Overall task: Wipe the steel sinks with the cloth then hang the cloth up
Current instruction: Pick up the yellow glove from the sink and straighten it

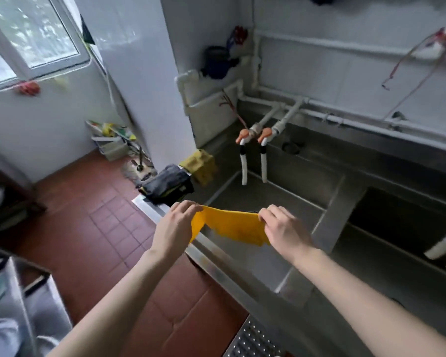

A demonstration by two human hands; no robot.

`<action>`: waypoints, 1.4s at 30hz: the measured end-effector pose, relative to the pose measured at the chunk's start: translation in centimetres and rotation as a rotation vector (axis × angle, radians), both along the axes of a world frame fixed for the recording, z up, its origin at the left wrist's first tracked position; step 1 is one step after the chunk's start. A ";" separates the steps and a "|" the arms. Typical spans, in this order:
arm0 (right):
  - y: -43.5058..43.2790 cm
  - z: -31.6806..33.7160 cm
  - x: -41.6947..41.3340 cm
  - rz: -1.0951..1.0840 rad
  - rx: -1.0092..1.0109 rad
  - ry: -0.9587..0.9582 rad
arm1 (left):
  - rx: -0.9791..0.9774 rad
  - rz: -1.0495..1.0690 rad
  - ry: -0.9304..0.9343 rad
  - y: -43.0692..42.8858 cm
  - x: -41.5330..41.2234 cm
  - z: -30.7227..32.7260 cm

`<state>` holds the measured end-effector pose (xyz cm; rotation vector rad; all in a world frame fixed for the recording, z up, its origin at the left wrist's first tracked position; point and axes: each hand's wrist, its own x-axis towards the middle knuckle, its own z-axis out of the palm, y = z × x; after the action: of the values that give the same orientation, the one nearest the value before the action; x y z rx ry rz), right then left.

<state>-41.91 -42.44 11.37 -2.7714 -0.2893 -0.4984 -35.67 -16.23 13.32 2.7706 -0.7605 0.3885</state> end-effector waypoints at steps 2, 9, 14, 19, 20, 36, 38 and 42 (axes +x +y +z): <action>1.9 -0.3 2.2 0.025 0.006 0.020 | 0.021 0.054 0.000 2.2 2.0 0.3; 6.4 -2.5 11.0 0.081 0.033 0.090 | 0.088 0.107 0.005 7.1 10.5 0.7; 8.8 -3.9 16.6 0.100 0.120 0.145 | 0.182 0.086 0.020 9.1 17.4 1.3; 10.6 -4.3 21.5 0.101 0.166 0.194 | 0.275 -0.003 -0.007 9.9 24.0 1.9; 11.0 -4.3 22.5 0.101 0.182 0.214 | 0.296 -0.030 -0.011 10.1 25.4 1.8; 16.5 -10.8 35.5 -0.337 0.162 0.676 | 0.454 -0.388 0.106 11.8 45.0 -9.8; 17.3 -10.8 35.9 -0.349 0.097 0.735 | 0.421 -0.439 0.121 11.8 45.6 -10.9; 18.5 -10.6 35.5 -0.367 0.044 0.741 | 0.314 -0.461 0.169 11.6 45.8 -11.3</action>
<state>-6.42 -23.97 0.77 -2.7393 0.3973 0.4528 10.10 -4.61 2.02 2.7259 -1.4744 -0.0607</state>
